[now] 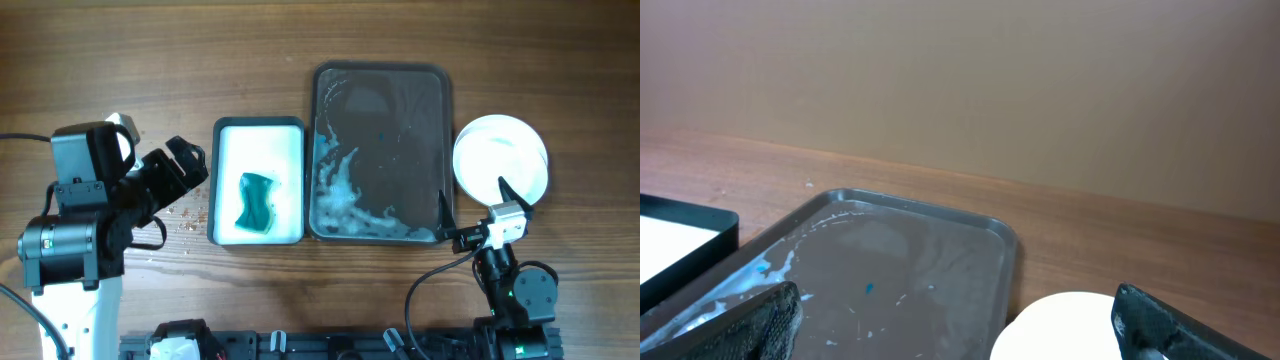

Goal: Clean dirty plates on tray and stack at the side

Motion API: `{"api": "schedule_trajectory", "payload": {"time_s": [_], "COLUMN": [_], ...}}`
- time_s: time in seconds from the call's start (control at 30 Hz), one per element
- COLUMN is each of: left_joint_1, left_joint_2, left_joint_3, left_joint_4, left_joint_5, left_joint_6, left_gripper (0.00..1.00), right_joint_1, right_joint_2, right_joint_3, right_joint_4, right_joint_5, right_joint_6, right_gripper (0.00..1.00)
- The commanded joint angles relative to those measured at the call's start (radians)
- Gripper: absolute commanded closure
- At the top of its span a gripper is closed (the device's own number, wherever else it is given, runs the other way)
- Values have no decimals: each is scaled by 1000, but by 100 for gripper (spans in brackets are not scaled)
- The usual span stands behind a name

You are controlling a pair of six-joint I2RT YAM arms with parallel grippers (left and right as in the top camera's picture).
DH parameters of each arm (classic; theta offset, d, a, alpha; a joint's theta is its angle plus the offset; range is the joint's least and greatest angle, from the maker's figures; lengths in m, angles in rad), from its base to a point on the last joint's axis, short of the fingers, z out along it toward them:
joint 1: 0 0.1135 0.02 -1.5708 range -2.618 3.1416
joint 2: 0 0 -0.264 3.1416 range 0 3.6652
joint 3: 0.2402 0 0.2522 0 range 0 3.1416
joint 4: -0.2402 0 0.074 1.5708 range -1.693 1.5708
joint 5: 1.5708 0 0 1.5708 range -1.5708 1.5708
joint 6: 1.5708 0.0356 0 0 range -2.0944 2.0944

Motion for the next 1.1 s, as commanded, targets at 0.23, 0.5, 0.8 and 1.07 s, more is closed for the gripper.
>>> {"api": "schedule_trajectory", "payload": {"time_s": [0.23,0.5,0.8,1.07], "left_joint_1": [6,-66,-104,-104], "left_joint_2": [0,-98,-579,-1030], "left_joint_3": [8,-2,-433,-1005], "left_joint_4": [3,-8,496,844], "left_joint_5": [-13,-40,15,59], "left_joint_6": [4,5,84,79], "left_gripper": [0,0,0,0], "right_joint_1": [-5,-5,-5,-5], "right_joint_2": [-9,-9,-9,-9], "right_joint_3": [-1,-1,-1,-1], "right_joint_4": [1,2,2,2], "right_joint_5": [17,17,17,17], "right_joint_6": [18,19,18,18], "right_gripper": [0,0,0,0]}}
